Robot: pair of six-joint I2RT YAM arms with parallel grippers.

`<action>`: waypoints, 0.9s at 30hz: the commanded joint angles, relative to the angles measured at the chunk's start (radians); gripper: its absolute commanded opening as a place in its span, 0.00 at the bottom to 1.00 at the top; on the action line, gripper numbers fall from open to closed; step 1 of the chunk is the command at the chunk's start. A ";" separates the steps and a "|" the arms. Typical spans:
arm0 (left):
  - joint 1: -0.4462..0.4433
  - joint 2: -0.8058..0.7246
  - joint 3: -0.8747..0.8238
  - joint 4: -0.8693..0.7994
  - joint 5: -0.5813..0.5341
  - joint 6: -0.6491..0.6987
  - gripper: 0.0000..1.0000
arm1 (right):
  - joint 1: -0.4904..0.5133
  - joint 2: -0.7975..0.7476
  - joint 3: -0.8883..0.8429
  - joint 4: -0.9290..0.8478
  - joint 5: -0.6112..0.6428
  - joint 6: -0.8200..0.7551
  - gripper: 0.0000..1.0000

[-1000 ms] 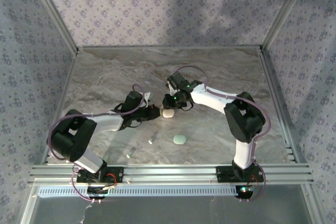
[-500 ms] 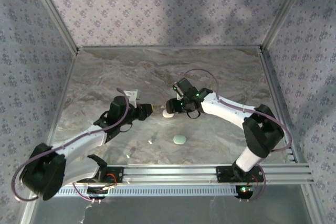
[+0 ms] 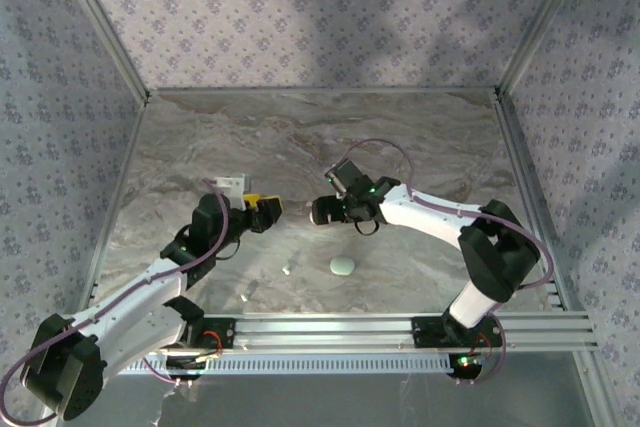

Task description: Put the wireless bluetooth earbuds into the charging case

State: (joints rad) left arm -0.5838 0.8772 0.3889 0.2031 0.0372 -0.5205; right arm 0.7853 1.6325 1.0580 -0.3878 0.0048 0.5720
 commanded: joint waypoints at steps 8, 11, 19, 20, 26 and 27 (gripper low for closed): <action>0.036 0.006 -0.016 0.001 -0.031 -0.013 1.00 | 0.035 0.128 0.110 -0.040 0.109 0.088 1.00; 0.086 0.031 -0.021 0.010 0.009 -0.048 1.00 | 0.051 0.169 0.165 -0.065 0.140 0.111 1.00; 0.165 0.089 -0.022 0.035 0.099 -0.105 1.00 | 0.089 0.283 0.278 -0.152 0.201 0.163 1.00; 0.167 0.089 -0.022 0.035 0.102 -0.107 1.00 | 0.093 0.296 0.292 -0.170 0.214 0.174 1.00; 0.173 0.073 -0.024 0.026 0.107 -0.108 1.00 | 0.116 0.375 0.378 -0.277 0.283 0.225 0.94; 0.174 0.071 -0.024 0.024 0.107 -0.108 1.00 | 0.119 0.382 0.383 -0.281 0.286 0.228 0.93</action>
State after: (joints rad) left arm -0.4187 0.9684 0.3683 0.2054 0.1226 -0.6186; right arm 0.8928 1.9846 1.3994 -0.5789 0.2291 0.7540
